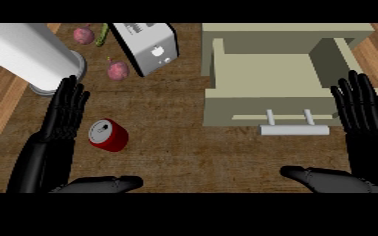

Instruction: Pick up the can, place it into the drawer and close the drawer

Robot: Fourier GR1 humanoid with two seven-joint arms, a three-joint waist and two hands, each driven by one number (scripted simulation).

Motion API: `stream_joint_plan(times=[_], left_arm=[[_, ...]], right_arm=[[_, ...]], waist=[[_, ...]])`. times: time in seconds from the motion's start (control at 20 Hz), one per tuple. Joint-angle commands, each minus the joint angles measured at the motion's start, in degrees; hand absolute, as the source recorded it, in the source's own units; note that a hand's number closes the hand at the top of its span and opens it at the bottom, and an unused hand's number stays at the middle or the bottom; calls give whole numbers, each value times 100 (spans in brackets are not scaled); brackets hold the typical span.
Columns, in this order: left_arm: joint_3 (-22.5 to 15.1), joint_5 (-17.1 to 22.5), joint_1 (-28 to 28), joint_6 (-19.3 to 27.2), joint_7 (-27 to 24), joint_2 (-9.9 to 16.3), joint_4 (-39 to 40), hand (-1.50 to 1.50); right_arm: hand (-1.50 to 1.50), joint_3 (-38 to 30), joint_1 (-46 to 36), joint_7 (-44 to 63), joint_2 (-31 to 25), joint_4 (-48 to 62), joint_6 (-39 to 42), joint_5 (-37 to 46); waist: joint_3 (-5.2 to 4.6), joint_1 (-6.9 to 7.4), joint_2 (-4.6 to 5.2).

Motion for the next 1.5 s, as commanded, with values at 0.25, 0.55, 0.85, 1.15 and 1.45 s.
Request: stream_joint_plan(times=[0.25, 0.55, 0.85, 1.15, 1.45], left_arm=[[-205, -142, 434, -12, 1038, 10, -929, -150], [244, 111, 381, 13, 1097, 37, -822, -150], [281, -100, 136, 232, 898, -82, -321, -150], [596, 384, 440, -10, -102, -61, 436, -150], [603, 233, 88, 155, -476, -146, 1239, -150]], right_arm=[[-150, -398, 779, -445, -54, 19, 379, -353], [-150, -54, 797, -376, 187, -157, 249, 50], [-150, -762, 964, -556, -92, 17, 780, -696], [-150, -811, 1042, -567, -18, -177, 798, -543], [-150, -986, 1161, -733, -3, 25, 1000, -537]], waist=[[-3, 15, -3], [-6, 17, 1], [-5, 5, 4], [-7, 10, 4], [-7, 7, 5]])
